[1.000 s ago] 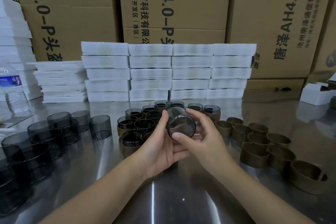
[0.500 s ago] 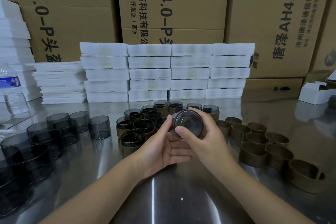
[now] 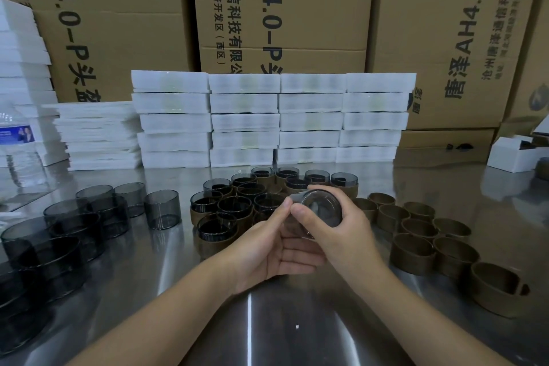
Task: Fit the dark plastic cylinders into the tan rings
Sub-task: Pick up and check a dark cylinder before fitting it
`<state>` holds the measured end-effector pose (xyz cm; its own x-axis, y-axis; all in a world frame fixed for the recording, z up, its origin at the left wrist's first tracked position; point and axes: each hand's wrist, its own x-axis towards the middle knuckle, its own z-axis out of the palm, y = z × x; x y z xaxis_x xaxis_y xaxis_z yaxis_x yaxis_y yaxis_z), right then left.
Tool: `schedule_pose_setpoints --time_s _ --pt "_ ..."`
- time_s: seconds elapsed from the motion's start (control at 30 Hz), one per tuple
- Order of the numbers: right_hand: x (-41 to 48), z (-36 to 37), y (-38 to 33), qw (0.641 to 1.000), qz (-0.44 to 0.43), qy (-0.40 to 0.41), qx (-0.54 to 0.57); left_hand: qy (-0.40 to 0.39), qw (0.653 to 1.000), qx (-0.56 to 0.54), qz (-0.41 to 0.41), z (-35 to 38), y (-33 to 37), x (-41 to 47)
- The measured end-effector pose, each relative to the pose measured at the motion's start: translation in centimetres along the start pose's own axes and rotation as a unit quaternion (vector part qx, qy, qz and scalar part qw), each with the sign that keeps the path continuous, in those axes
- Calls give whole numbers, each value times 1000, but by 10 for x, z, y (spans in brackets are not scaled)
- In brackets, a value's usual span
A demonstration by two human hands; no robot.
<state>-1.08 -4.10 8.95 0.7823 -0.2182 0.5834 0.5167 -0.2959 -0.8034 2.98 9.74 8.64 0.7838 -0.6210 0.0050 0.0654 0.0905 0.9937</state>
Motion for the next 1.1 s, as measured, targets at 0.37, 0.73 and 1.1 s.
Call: schedule_pose_setpoints --time_s 0.37,0.73,1.1 --pt "3 -3 -2 999 36 36 12 24 999 18 20 3 1 -2" --pt "1 -2 -6 998 57 26 15 49 993 -10 107 10 3 -1" --pt "-4 -1 -10 998 56 -23 0 54 991 51 112 11 -1 -7"
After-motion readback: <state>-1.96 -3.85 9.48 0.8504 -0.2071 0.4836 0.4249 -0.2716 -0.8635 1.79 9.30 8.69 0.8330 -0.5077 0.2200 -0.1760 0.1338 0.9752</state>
